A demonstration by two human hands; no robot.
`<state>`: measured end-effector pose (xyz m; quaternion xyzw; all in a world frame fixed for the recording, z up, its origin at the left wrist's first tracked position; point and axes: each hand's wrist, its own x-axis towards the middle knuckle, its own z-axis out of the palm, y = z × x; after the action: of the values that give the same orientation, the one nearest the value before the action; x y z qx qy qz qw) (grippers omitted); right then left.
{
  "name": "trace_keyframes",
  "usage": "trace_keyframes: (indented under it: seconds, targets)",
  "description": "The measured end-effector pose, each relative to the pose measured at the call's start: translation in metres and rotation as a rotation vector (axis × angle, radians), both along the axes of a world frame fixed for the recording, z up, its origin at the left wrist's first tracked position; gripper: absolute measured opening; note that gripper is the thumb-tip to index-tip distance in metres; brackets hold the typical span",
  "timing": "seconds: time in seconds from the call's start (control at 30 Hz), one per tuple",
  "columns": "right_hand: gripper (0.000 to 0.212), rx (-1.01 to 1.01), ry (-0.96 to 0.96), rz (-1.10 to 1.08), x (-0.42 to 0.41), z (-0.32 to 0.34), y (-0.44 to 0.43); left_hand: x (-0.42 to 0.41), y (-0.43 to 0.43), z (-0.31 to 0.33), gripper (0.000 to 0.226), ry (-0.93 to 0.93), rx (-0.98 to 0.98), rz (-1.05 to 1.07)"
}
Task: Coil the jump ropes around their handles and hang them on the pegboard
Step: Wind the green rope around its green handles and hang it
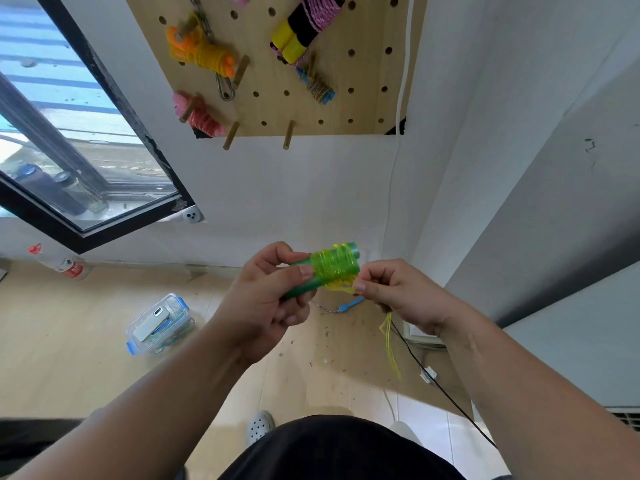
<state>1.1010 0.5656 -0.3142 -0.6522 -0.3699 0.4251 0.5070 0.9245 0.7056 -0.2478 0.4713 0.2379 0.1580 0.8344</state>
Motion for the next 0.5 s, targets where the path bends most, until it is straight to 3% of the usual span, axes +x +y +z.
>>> trace_keyframes:
  seconds: [0.17,0.3,0.4,0.5]
  targets:
    - [0.017,0.023,0.125,-0.007,0.002,-0.008,-0.002,0.001,0.002,-0.003,0.019,0.033,-0.056,0.125]
    - [0.013,0.023,0.102,0.047,0.002,-0.011,0.001,-0.003,-0.003,-0.007,0.017,0.063,-0.054,-0.075]
    - [0.009,-0.049,-0.041,0.164,0.01,0.001,0.005,-0.006,-0.002,-0.011,0.016,0.251,0.126,-0.401]
    - [0.011,-0.164,-0.345,0.28,0.012,0.021,0.015,-0.007,0.004,-0.015,0.016,0.468,0.359,-0.516]
